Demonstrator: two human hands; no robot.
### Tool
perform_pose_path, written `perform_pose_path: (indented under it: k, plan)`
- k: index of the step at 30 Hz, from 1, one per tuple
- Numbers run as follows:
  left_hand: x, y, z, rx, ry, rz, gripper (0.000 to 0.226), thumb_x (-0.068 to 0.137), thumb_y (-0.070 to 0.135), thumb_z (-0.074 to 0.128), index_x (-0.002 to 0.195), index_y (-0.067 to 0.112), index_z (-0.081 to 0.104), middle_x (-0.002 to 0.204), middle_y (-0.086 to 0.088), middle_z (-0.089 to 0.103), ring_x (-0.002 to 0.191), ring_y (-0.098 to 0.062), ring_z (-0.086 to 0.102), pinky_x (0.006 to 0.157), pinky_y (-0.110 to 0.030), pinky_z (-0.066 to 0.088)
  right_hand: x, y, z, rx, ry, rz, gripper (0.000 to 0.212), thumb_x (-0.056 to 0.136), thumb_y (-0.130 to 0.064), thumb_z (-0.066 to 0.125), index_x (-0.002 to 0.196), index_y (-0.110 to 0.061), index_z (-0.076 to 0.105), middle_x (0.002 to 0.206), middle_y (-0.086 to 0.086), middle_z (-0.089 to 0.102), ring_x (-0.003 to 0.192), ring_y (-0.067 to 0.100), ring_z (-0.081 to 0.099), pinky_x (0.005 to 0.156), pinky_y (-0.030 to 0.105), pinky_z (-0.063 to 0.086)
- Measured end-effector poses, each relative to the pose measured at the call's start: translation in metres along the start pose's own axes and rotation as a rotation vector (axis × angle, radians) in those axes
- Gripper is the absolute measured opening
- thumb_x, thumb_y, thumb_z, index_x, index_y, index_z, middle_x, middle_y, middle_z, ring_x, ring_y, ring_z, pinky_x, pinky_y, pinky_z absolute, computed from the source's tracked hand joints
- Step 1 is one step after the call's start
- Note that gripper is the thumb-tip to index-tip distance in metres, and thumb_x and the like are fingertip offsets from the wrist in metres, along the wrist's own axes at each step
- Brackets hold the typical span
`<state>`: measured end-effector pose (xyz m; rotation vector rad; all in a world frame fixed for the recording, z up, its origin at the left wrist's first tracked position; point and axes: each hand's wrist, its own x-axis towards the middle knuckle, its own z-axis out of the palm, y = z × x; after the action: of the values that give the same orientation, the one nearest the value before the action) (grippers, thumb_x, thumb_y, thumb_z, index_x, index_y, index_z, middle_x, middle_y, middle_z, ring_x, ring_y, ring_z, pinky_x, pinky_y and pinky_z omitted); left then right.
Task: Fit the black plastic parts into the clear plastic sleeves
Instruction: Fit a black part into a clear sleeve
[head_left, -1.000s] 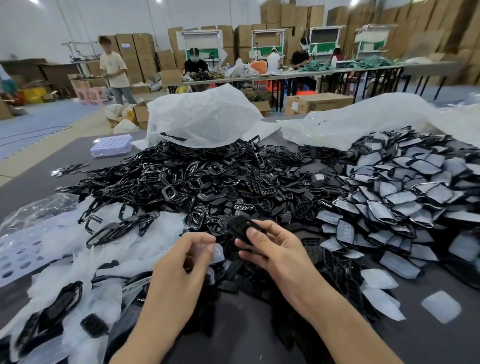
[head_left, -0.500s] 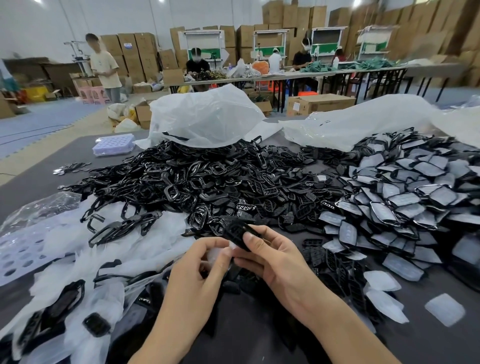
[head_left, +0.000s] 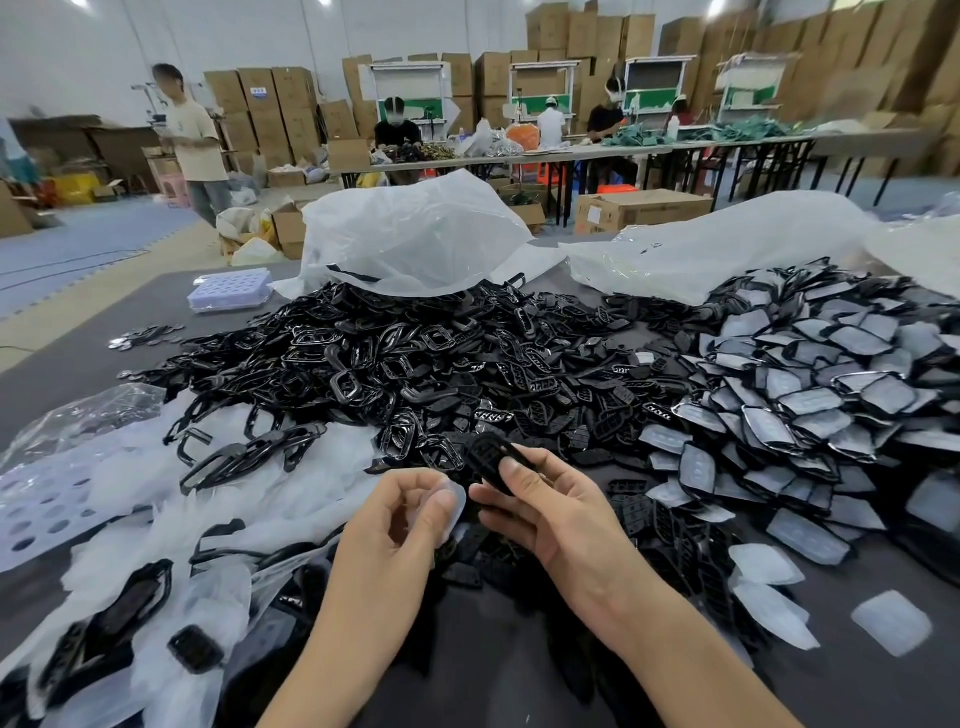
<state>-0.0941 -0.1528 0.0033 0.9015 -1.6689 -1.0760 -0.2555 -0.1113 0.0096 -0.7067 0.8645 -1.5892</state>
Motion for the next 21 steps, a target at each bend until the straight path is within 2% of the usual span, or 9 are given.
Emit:
perform_pose_path:
  k: [5,9,11,16,18,21]
  plan:
    - [-0.0001,-0.0001,0.001,0.01,-0.005,-0.008,0.017,0.097,0.027,0.059,0.096,0.043,0.066,0.067,0.011,0.062,0.063,-0.003,0.056,0.065,-0.015,0.047,0.0005,0.0032,0.0,0.016,-0.058,0.013,0.013,0.083,-0.026,0.078,0.096,-0.024,0.08,0.104,0.008,0.077,0.099,0.024,0.074,0.08,0.029,0.059]
    - [-0.0005,0.0005,0.0014,0.005,0.01,-0.007,0.01,0.097,0.021,0.061,0.093,0.028,0.068,0.069,0.006,0.069,0.064,-0.005,0.061,0.066,-0.012,0.046,0.0022,0.0043,-0.0006,0.06,-0.071,0.028,0.012,0.082,-0.024,0.078,0.094,-0.023,0.08,0.1,0.011,0.077,0.096,0.025,0.075,0.078,0.029,0.06]
    - [-0.0006,-0.0001,0.0019,0.012,0.018,-0.031,0.008,0.095,0.02,0.064,0.092,0.026,0.068,0.073,0.005,0.074,0.067,-0.005,0.066,0.069,-0.014,0.047,0.0028,0.0047,-0.0015,0.082,-0.071,0.03,0.01,0.084,-0.019,0.076,0.093,-0.02,0.08,0.1,0.014,0.077,0.094,0.026,0.076,0.077,0.029,0.06]
    - [-0.0018,0.0019,0.0018,-0.007,0.034,-0.062,0.017,0.094,0.023,0.065,0.083,0.035,0.062,0.07,0.003,0.073,0.062,-0.005,0.062,0.07,-0.031,0.046,0.0048,0.0043,-0.0019,0.07,0.017,0.02,0.015,0.08,-0.018,0.076,0.094,-0.013,0.075,0.094,0.015,0.076,0.089,0.028,0.076,0.074,0.03,0.061]
    - [-0.0022,0.0048,0.0019,-0.018,0.027,-0.035,0.008,0.092,0.032,0.065,0.086,0.034,0.061,0.066,0.007,0.069,0.058,-0.006,0.057,0.064,-0.029,0.045,0.006,0.0042,-0.0025,0.049,0.073,0.004,0.017,0.078,-0.019,0.076,0.094,-0.012,0.075,0.093,0.014,0.076,0.087,0.027,0.076,0.072,0.029,0.061]
    - [-0.0024,0.0054,0.0014,-0.001,0.014,-0.006,0.01,0.087,0.042,0.065,0.089,0.032,0.064,0.074,0.008,0.066,0.062,-0.006,0.055,0.061,-0.02,0.045,0.0066,0.0065,-0.004,-0.01,0.137,-0.017,0.012,0.087,-0.013,0.072,0.099,-0.01,0.073,0.092,0.012,0.077,0.085,0.025,0.077,0.07,0.026,0.06]
